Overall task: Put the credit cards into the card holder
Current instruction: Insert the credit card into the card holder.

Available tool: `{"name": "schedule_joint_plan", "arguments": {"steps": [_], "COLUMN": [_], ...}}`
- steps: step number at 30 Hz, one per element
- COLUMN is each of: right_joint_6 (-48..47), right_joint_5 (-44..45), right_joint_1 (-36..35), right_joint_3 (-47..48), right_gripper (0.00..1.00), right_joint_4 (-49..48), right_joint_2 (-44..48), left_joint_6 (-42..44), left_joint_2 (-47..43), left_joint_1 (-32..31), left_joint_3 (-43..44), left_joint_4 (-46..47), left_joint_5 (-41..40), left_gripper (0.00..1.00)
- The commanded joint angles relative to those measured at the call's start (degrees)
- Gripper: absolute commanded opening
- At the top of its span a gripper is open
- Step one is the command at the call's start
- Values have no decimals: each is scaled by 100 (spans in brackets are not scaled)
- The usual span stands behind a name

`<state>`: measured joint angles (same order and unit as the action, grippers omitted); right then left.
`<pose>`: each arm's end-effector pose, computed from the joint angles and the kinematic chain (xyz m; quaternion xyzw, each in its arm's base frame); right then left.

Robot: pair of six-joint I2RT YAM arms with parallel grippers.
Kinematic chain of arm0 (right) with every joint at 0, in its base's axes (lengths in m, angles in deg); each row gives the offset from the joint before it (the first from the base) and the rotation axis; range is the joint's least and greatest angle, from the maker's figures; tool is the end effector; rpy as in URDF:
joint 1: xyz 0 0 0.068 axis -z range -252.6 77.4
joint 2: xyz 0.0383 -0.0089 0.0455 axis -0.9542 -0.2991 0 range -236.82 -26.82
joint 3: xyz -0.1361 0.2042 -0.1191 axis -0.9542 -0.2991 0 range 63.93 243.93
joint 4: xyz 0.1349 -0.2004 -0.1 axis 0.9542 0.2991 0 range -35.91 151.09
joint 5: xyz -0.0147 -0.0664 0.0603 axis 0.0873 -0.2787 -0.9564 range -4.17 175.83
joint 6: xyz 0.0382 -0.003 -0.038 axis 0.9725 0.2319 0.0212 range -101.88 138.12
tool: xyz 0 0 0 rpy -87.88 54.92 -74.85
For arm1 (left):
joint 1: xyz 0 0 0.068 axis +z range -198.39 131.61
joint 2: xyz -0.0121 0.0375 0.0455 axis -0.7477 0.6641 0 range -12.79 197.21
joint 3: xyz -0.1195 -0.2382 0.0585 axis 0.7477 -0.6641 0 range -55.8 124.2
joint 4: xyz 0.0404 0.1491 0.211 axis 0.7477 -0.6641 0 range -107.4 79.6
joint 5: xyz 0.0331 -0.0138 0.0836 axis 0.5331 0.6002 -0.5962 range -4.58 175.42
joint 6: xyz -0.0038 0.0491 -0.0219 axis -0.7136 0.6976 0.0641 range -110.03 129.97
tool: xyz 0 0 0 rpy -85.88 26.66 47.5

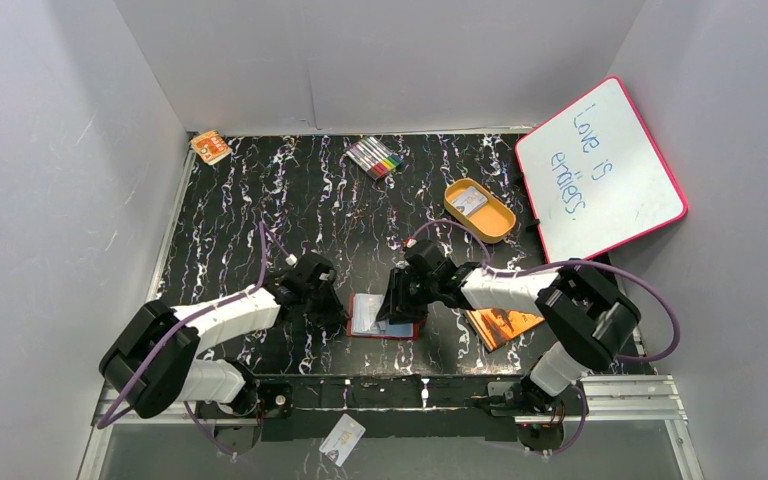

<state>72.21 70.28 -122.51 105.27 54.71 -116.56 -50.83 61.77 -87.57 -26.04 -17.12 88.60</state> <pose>0.1841 0.2336 0.1522 -0.0135 0.9292 0.3513 0.1137 0.1802 -0.1494 0.1521 -0.1680 0.9288 -0.2691 0.1916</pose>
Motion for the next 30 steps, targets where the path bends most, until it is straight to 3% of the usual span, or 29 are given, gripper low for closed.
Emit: {"name": "schedule_joint_plan", "arguments": {"steps": [1, 22, 30], "right_joint_6": [127, 148, 38], "right_joint_5": [-222, -630, -575], "right_joint_1": [-16, -20, -24], "right_joint_3": [-5, 102, 165], "right_gripper": [47, 39, 43], "right_joint_4": [-525, -827, -685], "right_joint_2": [-126, -298, -258], "left_joint_6": [9, -5, -8], "left_joint_2": [-21, 5, -15], "left_joint_1": [-37, -37, -36], "left_joint_3": [-190, -272, -261], "left_joint_4": [-423, -259, -306], "left_joint_5": [-42, 47, 11], "left_gripper": [0, 0, 0]}}
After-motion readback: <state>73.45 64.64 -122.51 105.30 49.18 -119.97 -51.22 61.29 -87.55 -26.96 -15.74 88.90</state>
